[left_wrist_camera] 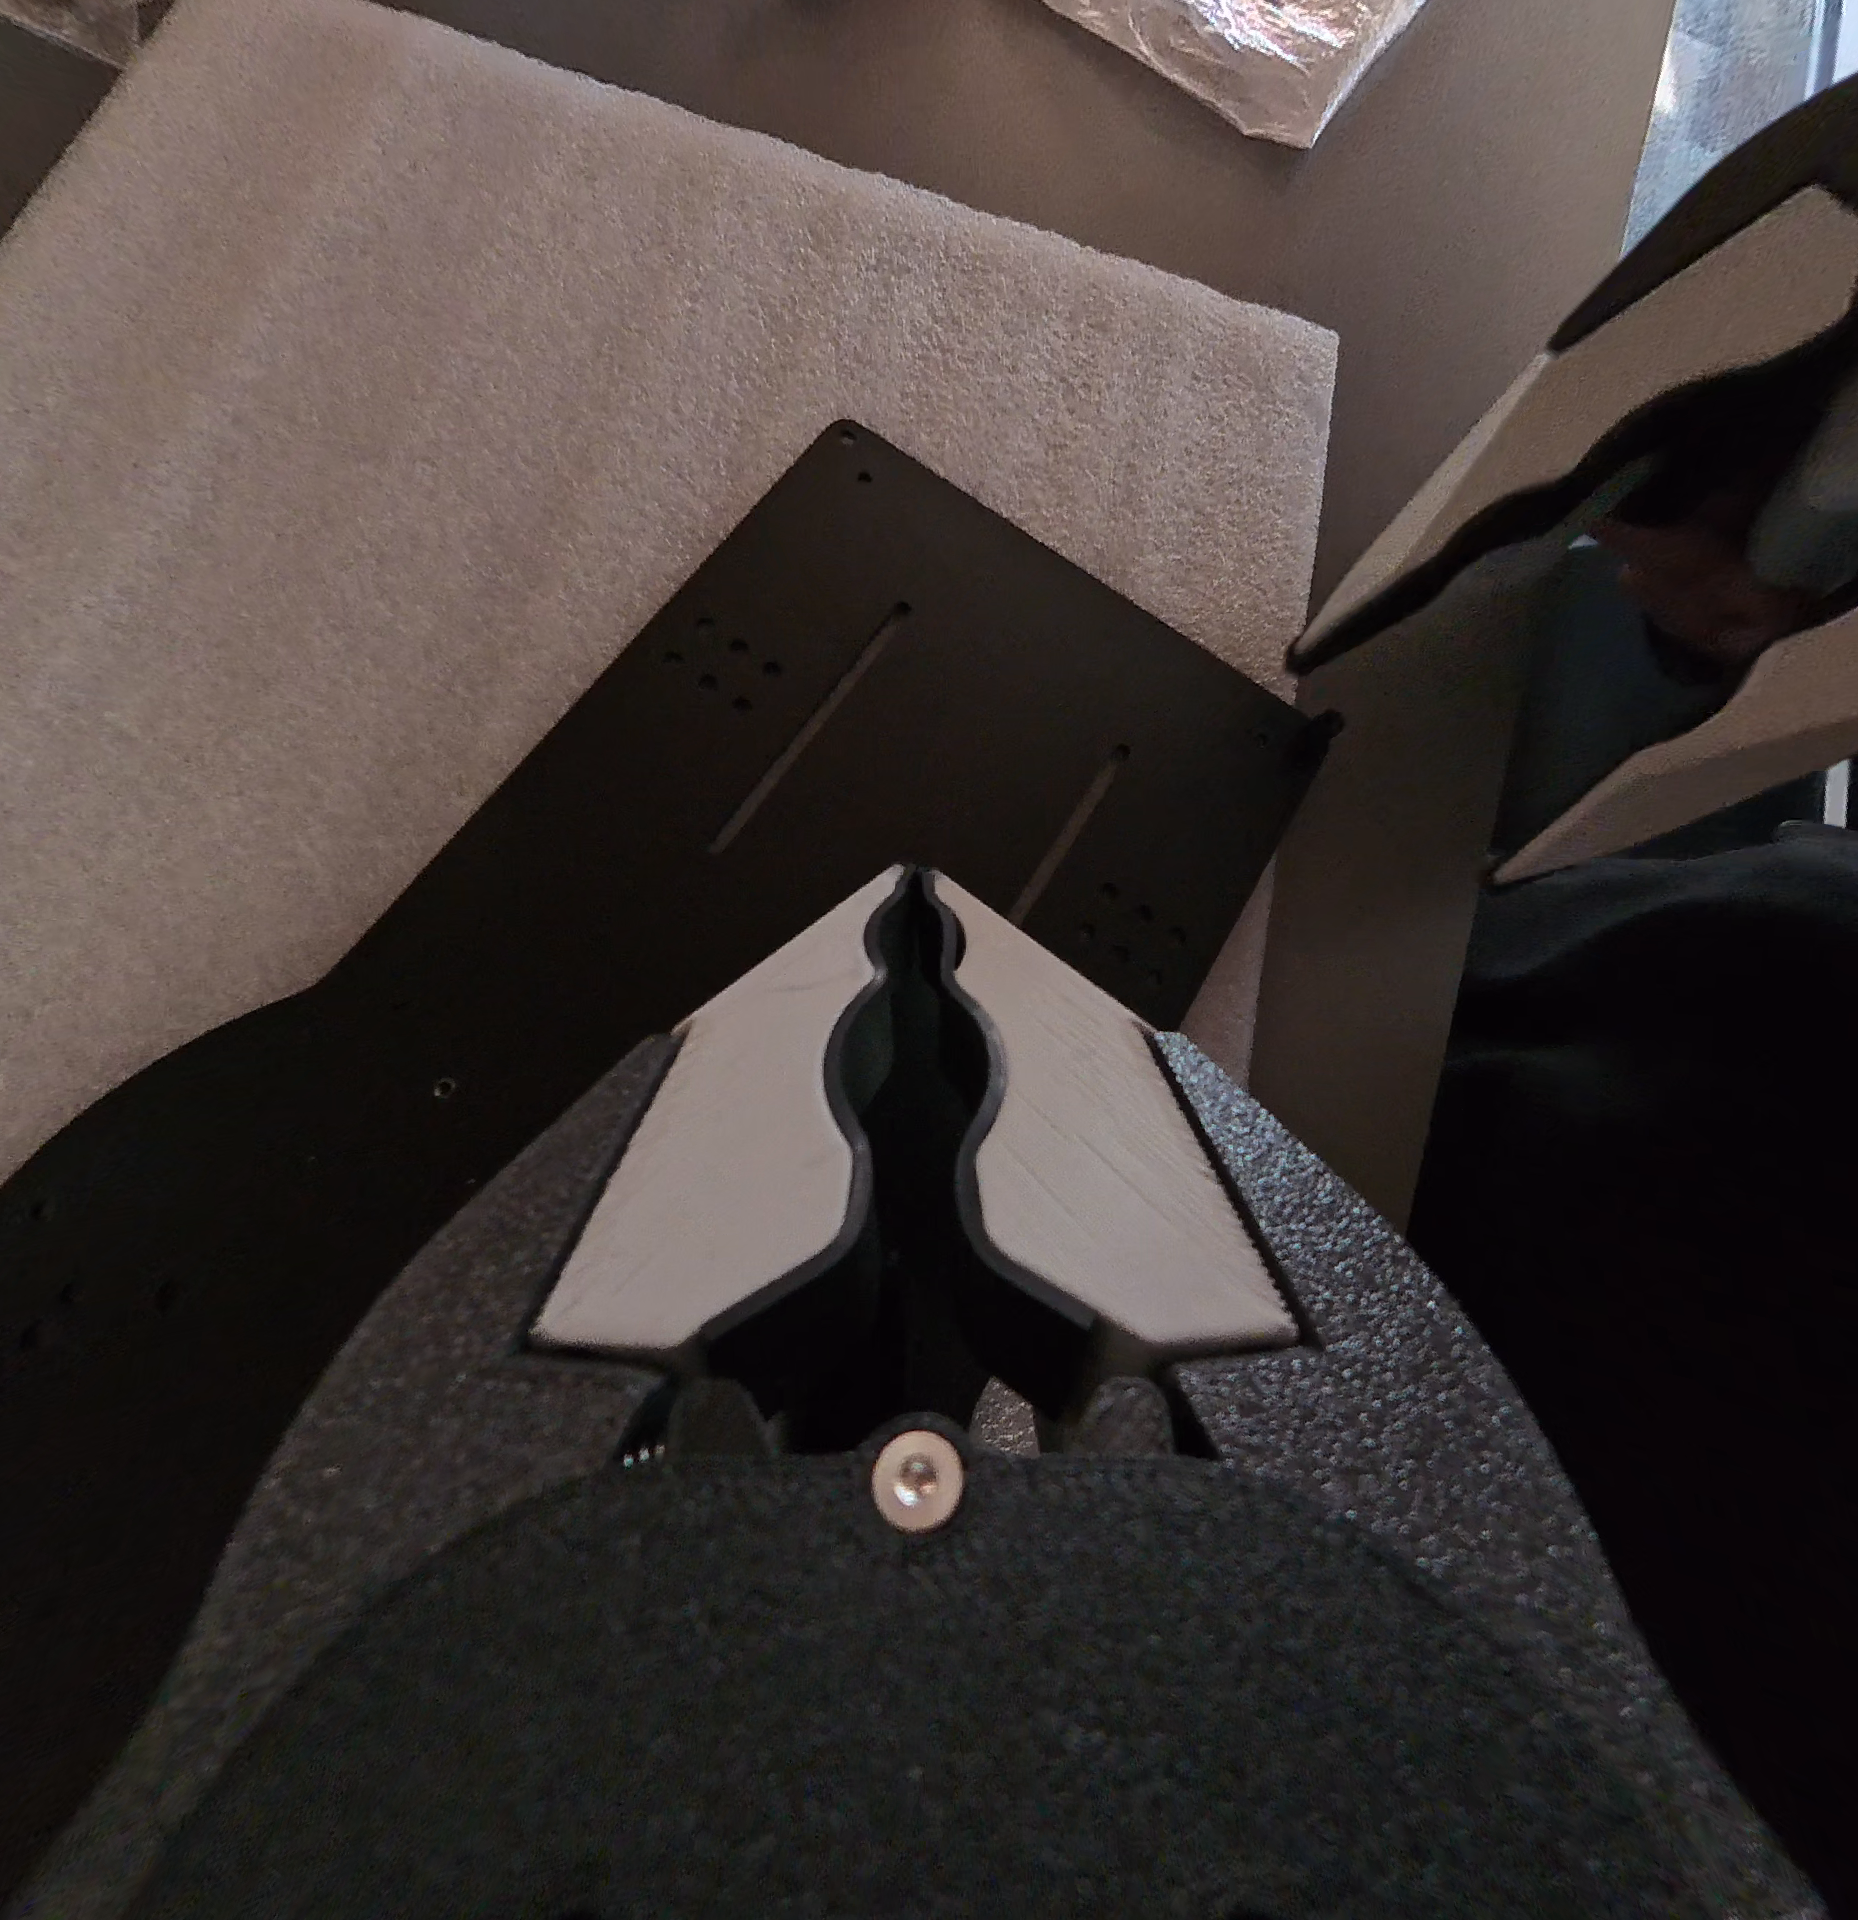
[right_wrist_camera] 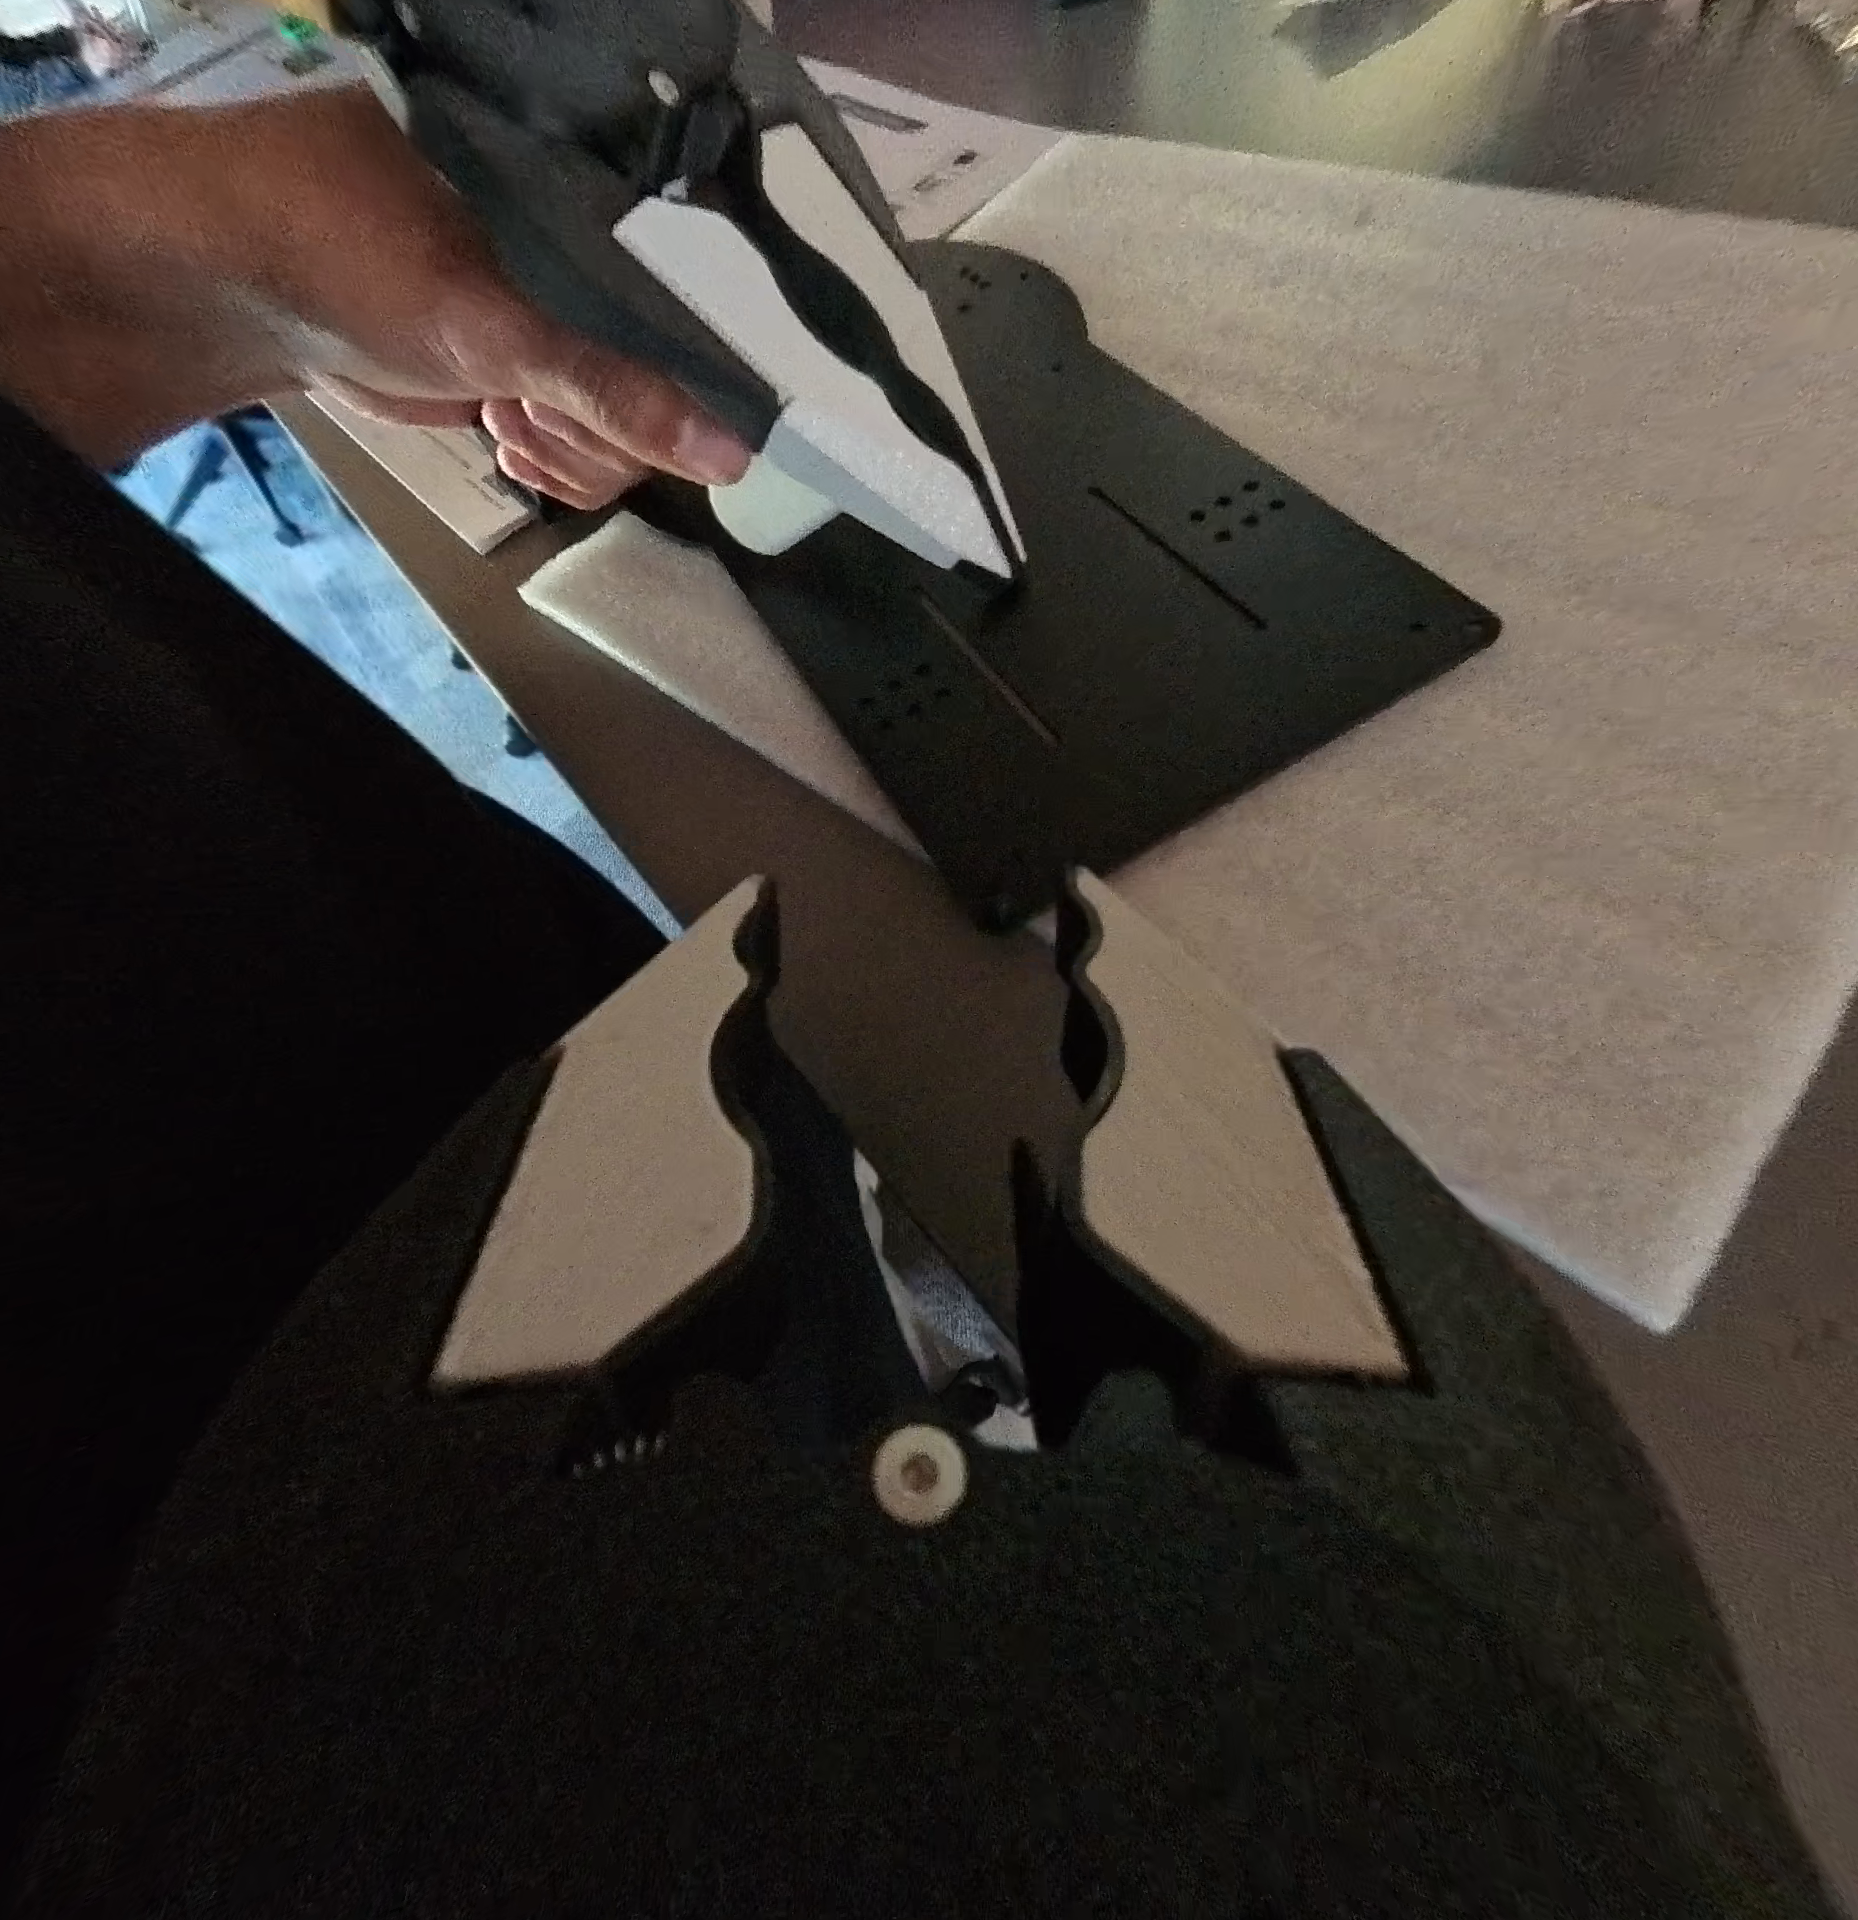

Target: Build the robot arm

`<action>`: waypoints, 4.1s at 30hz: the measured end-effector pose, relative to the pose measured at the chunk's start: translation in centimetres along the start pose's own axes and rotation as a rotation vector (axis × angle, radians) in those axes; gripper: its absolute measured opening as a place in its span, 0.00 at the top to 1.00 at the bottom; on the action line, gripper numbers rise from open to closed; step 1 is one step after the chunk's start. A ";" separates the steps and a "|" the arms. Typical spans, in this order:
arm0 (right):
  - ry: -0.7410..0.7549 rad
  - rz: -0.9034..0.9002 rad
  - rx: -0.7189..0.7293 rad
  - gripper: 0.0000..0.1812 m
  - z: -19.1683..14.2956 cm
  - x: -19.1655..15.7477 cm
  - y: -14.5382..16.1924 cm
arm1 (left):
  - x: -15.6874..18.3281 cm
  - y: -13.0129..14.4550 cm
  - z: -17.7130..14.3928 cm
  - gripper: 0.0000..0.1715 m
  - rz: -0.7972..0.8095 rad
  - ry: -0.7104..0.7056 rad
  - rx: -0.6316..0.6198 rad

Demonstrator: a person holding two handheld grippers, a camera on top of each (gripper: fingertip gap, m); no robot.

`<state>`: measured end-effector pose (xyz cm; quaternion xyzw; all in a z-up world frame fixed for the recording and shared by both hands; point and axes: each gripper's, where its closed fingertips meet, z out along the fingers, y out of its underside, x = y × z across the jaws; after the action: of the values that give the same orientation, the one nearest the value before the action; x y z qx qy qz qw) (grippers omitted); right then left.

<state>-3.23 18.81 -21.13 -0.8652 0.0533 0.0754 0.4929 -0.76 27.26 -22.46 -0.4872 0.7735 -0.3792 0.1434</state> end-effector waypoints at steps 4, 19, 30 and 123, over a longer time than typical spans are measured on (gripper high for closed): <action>-0.032 0.024 -0.049 0.79 0.0 -1.1 1.0 | 0.0 0.0 0.0 1.00 -0.002 0.011 -0.002; 0.033 -0.005 -0.027 0.75 -0.3 -0.8 -0.1 | 0.0 0.0 0.0 1.00 -0.010 0.018 0.005; 0.057 -0.004 -0.116 0.80 -0.5 0.0 1.2 | 0.1 0.1 -0.1 1.00 -0.017 0.029 0.005; -0.181 -0.031 0.232 0.98 -0.4 3.1 -16.2 | -1.1 -11.1 -8.8 0.99 1.085 0.158 -0.589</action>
<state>2.52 26.63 -7.84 -0.7928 0.0034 0.1387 0.5935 1.73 29.52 -8.59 -0.0145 0.9913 -0.0577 0.1175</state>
